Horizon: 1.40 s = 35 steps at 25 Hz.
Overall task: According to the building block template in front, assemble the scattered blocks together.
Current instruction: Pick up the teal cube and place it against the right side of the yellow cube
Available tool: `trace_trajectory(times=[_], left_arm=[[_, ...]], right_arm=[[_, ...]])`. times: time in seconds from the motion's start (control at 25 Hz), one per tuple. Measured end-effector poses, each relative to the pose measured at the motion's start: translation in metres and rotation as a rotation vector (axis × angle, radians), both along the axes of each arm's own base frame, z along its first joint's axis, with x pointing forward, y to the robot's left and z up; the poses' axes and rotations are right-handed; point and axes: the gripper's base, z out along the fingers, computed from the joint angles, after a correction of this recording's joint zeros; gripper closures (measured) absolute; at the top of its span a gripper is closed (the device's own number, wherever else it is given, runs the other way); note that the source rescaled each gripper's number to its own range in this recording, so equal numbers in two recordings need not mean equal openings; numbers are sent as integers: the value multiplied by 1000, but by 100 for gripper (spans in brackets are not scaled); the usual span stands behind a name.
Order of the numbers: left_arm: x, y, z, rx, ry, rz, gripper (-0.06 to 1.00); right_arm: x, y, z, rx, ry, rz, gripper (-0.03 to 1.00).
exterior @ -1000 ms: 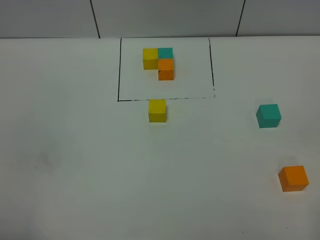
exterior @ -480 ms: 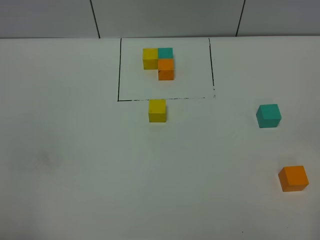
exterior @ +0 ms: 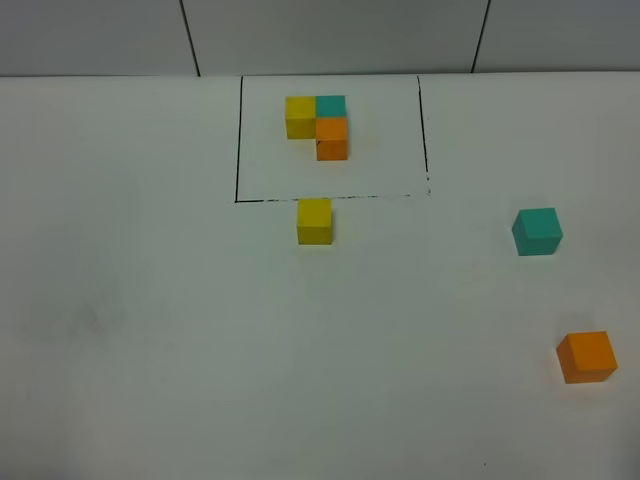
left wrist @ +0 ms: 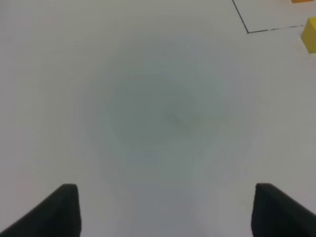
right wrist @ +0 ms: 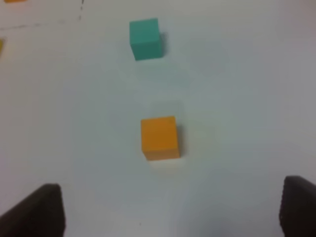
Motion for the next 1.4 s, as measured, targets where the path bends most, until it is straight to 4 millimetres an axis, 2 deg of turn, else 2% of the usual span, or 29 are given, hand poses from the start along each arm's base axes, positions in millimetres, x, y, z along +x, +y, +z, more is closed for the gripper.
trace_trajectory(times=[0.16,0.28,0.4,0.6,0.76,1.04,1.2,1.4], left_arm=[[0,0,0,1,0,1,30],[0,0,0,1,0,1,30],[0,0,0,1,0,1,30],[0,0,0,1,0,1,30],[0,0,0,1,0,1,30],[0,0,0,2,0,1,30],[0,0,0,2,0,1,30],[0,0,0,2,0,1,30]], right_arm=[[35,1,7,-4,152,-2,8],[74,3,11,-11,280,3,2],[121,7,8,-2,381,21,0],[199,13,-17,14,468,57,0],[245,15,-46,-2,515,77,0],[302,17,-84,-30,572,113,1],[322,23,-103,-41,605,134,3],[337,34,-118,-53,627,164,5]])
